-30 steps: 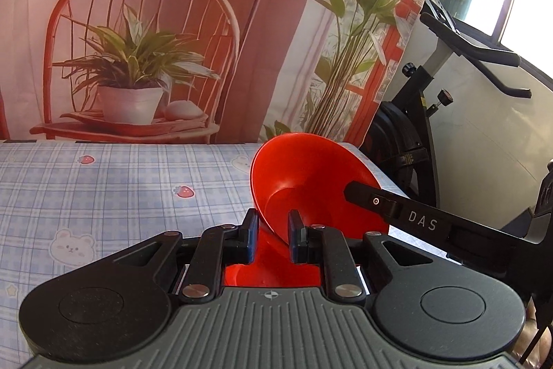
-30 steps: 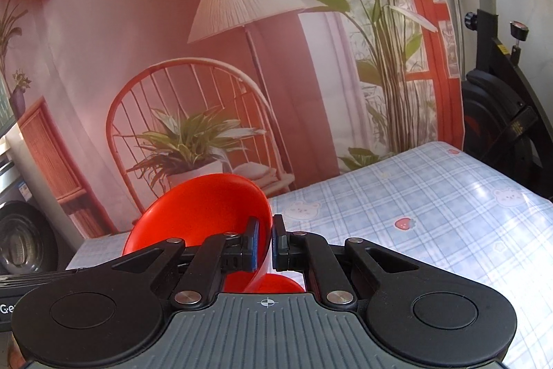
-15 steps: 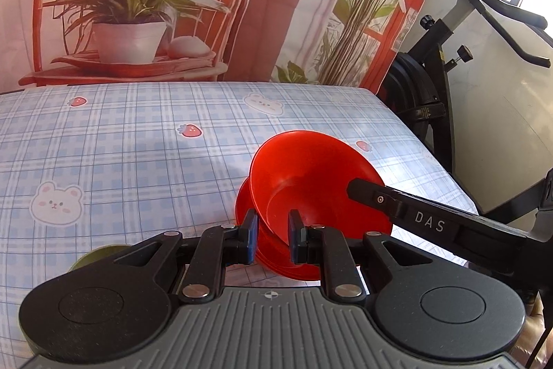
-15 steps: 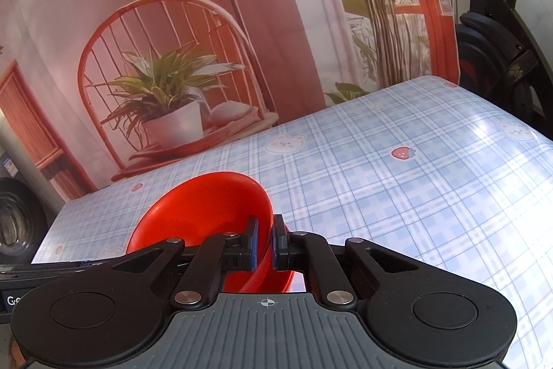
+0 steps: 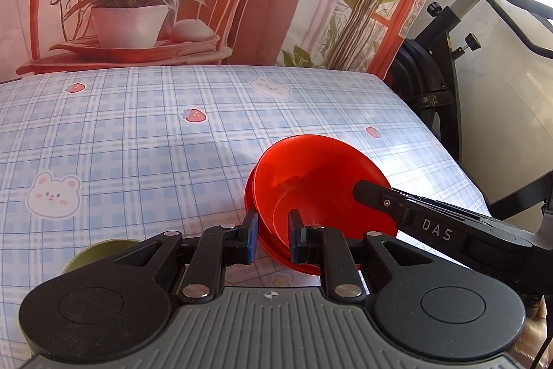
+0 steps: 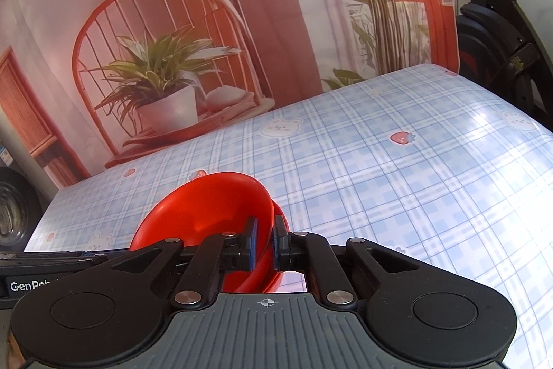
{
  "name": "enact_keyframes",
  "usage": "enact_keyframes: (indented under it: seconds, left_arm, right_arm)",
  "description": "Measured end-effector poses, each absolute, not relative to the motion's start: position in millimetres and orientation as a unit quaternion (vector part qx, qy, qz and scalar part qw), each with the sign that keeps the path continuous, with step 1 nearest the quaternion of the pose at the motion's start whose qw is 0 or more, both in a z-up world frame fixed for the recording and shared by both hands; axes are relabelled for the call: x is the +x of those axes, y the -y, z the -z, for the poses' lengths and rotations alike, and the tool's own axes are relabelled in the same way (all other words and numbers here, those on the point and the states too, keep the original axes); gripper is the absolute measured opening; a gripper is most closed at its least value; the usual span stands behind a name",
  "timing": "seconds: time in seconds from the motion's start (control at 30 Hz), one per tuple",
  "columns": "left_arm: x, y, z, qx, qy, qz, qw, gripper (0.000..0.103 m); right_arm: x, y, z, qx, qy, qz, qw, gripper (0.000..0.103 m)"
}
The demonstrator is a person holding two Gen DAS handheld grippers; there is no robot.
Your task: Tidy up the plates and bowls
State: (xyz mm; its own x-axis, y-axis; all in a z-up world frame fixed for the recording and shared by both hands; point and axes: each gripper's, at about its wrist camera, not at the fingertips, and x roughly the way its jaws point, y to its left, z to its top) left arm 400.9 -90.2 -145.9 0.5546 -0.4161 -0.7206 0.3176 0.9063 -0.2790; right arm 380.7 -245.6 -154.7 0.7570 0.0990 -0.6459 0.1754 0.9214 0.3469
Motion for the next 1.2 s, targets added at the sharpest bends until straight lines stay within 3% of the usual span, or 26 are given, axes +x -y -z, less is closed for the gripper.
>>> enact_keyframes:
  seconds: [0.37, 0.5, 1.2]
  left_arm:
    - [404.0, 80.3, 144.8, -0.079, -0.422, 0.188, 0.883, 0.019]
    - [407.2, 75.9, 147.3, -0.092, -0.422, 0.170, 0.886, 0.032]
    - [411.4, 97.2, 169.4, -0.106, -0.440, 0.189, 0.872, 0.031]
  right_arm:
    - [374.0, 247.5, 151.0, 0.192, -0.343, 0.023, 0.919, 0.013]
    - [372.0, 253.5, 153.2, 0.206, -0.345, 0.027, 0.915, 0.014]
    - [375.1, 255.6, 170.0, 0.234, -0.362, 0.020, 0.902, 0.014]
